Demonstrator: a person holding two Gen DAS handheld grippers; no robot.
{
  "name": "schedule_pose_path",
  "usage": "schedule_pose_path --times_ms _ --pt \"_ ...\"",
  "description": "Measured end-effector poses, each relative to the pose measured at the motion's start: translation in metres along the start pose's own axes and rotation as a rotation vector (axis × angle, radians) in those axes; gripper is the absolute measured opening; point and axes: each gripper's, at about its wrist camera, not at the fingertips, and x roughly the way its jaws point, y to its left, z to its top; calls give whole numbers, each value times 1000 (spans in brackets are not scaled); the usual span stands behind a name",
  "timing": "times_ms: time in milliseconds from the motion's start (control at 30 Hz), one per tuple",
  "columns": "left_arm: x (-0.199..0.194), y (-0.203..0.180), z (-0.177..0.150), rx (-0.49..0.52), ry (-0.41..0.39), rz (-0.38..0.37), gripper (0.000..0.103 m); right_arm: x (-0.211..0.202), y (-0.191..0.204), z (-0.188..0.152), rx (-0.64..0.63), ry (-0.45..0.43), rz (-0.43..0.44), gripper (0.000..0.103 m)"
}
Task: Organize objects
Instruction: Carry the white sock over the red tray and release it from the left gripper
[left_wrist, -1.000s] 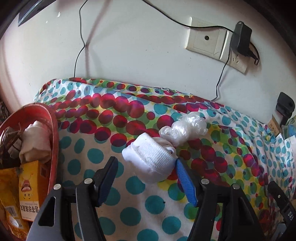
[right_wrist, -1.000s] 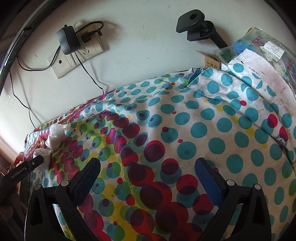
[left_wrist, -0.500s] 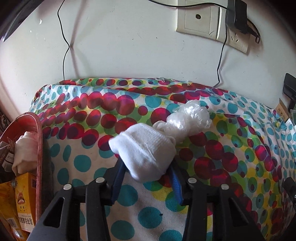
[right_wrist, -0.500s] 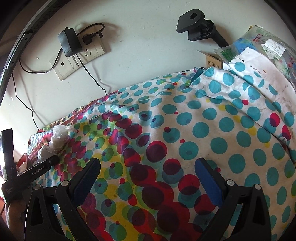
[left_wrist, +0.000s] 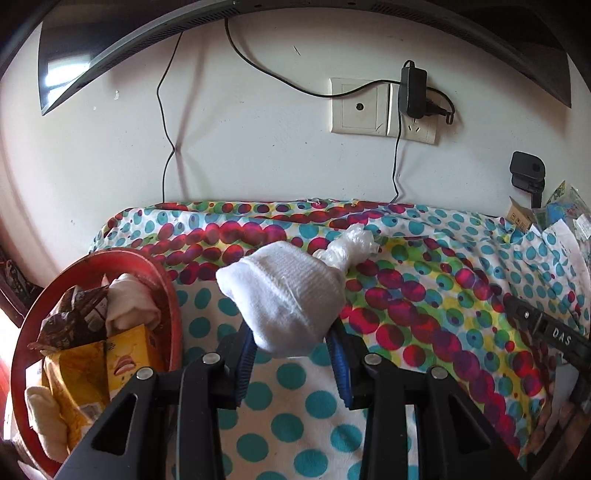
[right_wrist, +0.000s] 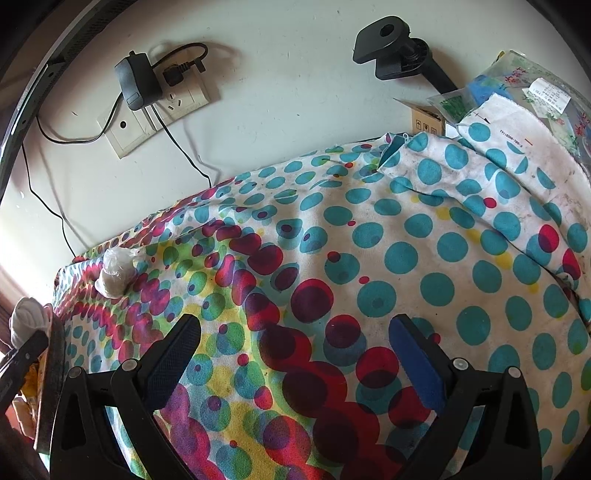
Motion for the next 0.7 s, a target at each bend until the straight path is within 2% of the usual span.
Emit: schedule_pose_path --times_ms 200,467,600,700 --pt "-31 54 -32 -109 16 42 36 1 0 1 -2 5 4 102" --pt "-89 167 -69 -273 -31 129 36 2 -1 0 0 14 18 103" --pt "-95 221 -75 -308 -20 197 36 2 -2 0 0 14 18 103" --pt "-85 257 -76 -325 3 245 36 2 -1 0 -1 15 16 103"
